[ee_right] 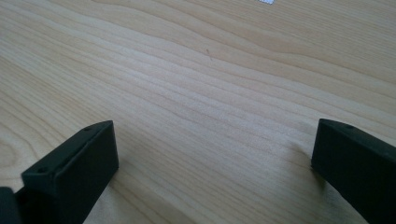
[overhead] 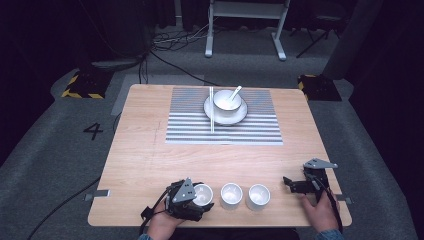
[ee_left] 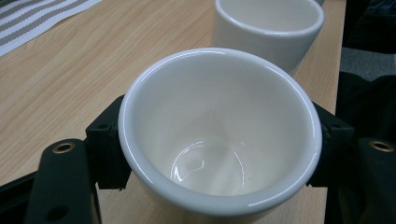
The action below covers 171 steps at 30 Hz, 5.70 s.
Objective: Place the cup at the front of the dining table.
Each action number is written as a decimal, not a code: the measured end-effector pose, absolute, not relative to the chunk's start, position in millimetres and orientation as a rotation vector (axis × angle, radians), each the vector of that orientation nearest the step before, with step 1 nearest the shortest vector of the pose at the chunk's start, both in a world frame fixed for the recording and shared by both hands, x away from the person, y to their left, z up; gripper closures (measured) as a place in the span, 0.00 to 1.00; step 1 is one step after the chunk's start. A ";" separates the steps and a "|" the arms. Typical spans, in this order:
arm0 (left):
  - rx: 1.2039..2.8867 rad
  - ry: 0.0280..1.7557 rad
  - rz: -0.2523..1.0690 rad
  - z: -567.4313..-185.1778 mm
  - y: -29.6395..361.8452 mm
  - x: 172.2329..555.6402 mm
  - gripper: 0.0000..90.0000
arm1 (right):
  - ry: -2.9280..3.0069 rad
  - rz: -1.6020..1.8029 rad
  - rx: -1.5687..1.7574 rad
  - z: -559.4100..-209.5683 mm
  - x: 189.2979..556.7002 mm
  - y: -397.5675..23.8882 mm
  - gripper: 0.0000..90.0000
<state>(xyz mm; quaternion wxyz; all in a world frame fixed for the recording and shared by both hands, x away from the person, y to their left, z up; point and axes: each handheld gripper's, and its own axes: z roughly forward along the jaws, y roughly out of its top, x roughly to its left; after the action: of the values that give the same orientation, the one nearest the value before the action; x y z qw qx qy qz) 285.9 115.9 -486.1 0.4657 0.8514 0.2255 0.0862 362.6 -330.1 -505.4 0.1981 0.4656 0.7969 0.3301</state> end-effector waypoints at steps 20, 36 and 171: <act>2.102 0.564 0.132 -436.0 124.7 292.1 0.30 | 2.229 0.924 1.303 -505.4 362.5 -330.0 0.01; 2.065 0.589 0.165 -408.2 130.2 302.8 0.30 | 2.230 0.923 1.303 -505.4 362.5 -330.1 0.01; 1.995 1.090 0.355 -476.1 123.9 554.2 0.25 | 2.223 0.922 1.307 -505.5 363.1 -329.5 0.01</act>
<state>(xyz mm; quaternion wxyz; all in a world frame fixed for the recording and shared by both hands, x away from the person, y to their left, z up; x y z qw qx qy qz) 554.2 123.9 -476.1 0.4082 0.7915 0.4325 0.1409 363.1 -329.5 -505.5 0.1999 0.4677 0.7954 0.3297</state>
